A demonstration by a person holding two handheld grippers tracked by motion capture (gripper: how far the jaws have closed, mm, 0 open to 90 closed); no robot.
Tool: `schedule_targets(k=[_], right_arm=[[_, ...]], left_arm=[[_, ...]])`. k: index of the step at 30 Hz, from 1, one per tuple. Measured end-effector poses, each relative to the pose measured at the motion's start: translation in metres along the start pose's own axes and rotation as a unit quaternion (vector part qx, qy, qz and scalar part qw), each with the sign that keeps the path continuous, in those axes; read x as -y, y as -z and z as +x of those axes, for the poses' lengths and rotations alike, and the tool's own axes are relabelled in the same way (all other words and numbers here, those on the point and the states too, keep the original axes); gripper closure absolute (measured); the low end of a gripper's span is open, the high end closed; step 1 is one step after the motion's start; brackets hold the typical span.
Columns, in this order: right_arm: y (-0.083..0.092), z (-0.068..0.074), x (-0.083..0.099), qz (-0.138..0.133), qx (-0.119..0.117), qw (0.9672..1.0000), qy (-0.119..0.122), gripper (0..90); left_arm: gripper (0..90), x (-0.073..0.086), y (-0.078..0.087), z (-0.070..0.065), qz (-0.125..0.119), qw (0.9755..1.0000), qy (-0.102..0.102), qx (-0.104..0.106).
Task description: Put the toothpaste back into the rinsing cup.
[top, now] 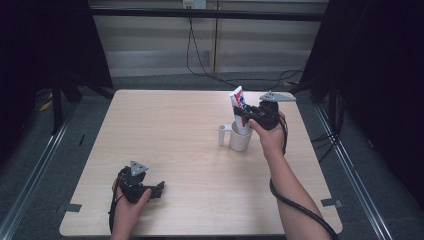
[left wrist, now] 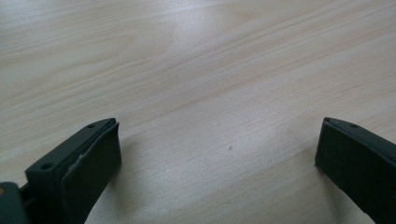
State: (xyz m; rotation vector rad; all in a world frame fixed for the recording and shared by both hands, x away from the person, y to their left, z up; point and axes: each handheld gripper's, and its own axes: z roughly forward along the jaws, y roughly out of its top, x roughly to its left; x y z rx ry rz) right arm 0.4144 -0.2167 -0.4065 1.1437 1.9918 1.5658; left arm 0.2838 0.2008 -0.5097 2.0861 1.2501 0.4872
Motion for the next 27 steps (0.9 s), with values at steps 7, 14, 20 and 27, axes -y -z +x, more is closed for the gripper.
schedule_targets(k=[7,14,20,27], right_arm=[[-0.002,0.0,0.002,0.002,0.006,1.0,0.007,65.0],[-0.003,-0.001,0.005,0.005,0.009,0.9999,0.007,64.8],[-0.003,-0.002,0.006,0.006,0.01,0.9999,0.008,64.7],[-0.004,-0.002,0.012,0.005,0.01,0.9999,0.004,64.2]], left_arm=[[0.0,0.0,0.0,0.0,0.001,1.0,0.0,0.0],[0.0,0.0,0.0,0.0,0.0,1.0,0.0,0.0],[0.0,0.0,0.0,0.0,0.0,1.0,0.0,0.0],[0.0,0.0,0.0,0.0,0.0,1.0,0.0,0.0]])
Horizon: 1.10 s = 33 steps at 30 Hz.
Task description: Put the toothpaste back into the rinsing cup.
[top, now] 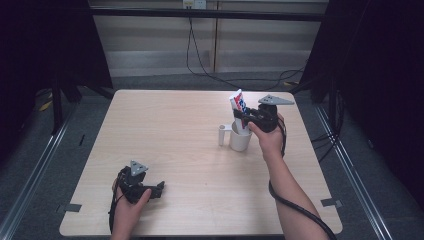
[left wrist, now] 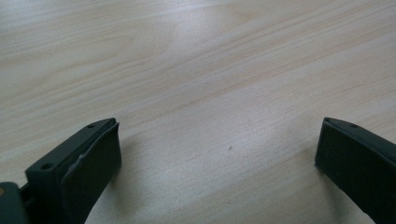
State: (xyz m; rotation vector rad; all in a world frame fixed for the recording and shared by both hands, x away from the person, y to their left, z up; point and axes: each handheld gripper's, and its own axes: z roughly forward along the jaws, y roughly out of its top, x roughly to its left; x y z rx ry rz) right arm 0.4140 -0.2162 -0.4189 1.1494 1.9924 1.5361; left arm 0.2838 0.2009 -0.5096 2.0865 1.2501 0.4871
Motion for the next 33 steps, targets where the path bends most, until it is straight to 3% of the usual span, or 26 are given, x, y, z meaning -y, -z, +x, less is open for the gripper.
schedule_targets(k=[13,33], right_arm=[[0.002,0.0,0.008,0.001,0.004,1.0,-0.004,63.3],[0.002,0.002,0.016,0.021,0.008,0.9997,0.01,59.7]], left_arm=[[0.0,0.0,0.0,0.0,0.0,1.0,0.0,0.0],[0.0,0.0,0.0,0.0,0.0,1.0,0.0,0.0]])
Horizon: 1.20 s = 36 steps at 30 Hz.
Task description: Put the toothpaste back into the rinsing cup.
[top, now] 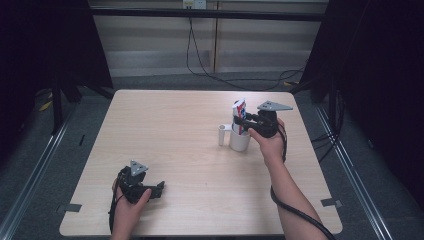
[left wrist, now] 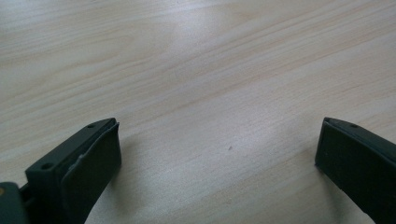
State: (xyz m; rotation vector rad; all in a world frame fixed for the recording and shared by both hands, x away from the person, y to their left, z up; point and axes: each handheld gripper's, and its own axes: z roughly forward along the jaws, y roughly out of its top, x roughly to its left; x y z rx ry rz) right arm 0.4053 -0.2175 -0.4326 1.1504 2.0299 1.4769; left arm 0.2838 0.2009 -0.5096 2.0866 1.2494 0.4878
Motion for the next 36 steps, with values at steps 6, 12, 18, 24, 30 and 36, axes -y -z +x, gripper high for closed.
schedule_targets(k=[6,12,18,24,30,36], right_arm=[[0.0013,-0.0002,0.0023,0.003,0.0,1.0,0.001,59.5],[0.0024,-0.0007,0.0044,0.005,0.001,1.0,-0.001,59.3],[0.0042,-0.0008,0.007,0.007,0.004,1.0,-0.001,58.6],[0.0058,-0.0011,0.0093,0.009,0.004,0.9999,-0.001,58.4],[0.0075,-0.0018,0.0104,0.011,0.009,0.9999,0.001,57.0],[0.0088,-0.0021,0.0097,0.012,0.009,0.9999,0.002,56.2]], left_arm=[[0.0,0.0,0.0,0.0,0.0,1.0,0.0,0.0],[0.0,0.0,0.0,0.0,0.0,1.0,0.0,0.0],[0.0,0.0,0.0,0.0,0.0,1.0,0.0,0.0],[0.0,0.0,0.0,0.0,0.0,1.0,0.0,0.0],[0.0,0.0,0.0,0.0,0.0,1.0,0.0,0.0],[0.0,0.0,0.0,0.0,0.0,1.0,0.0,0.0]])
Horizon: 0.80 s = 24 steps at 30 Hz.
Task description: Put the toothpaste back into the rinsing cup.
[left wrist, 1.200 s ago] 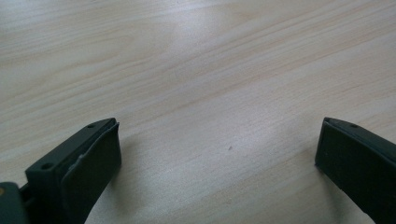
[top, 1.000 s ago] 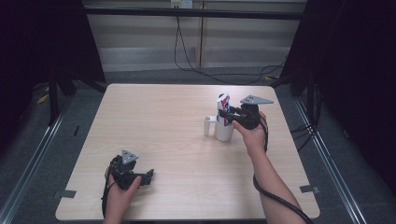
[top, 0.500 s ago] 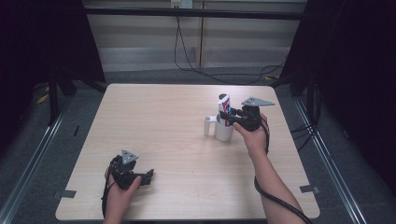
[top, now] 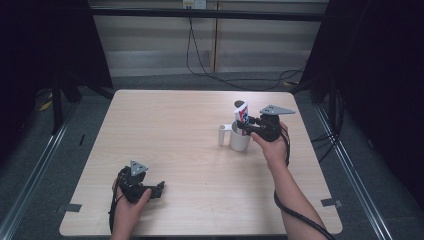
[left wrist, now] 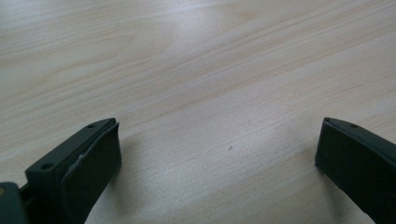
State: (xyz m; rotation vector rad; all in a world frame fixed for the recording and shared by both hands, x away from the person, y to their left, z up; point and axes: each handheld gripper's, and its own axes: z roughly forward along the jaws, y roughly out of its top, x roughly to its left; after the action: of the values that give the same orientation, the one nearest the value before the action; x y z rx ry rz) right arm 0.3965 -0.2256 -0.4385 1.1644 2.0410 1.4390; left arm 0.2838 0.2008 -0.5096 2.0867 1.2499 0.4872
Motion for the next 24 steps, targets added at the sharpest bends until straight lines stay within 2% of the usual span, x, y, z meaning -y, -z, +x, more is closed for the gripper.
schedule_targets(k=[20,22,24], right_arm=[[0.0017,0.0004,-0.0018,0.002,0.001,1.0,0.005,49.9],[0.0013,0.0003,-0.0005,0.004,0.003,1.0,0.005,47.3],[0.0016,0.0008,-0.0002,0.001,0.007,1.0,0.005,40.3]], left_arm=[[0.0,0.0,0.0,0.0,0.0,1.0,0.0,0.0],[0.0,0.0,0.0,0.0,0.0,1.0,0.0,0.0],[0.0,0.0,0.0,0.0,0.0,1.0,0.0,0.0]])
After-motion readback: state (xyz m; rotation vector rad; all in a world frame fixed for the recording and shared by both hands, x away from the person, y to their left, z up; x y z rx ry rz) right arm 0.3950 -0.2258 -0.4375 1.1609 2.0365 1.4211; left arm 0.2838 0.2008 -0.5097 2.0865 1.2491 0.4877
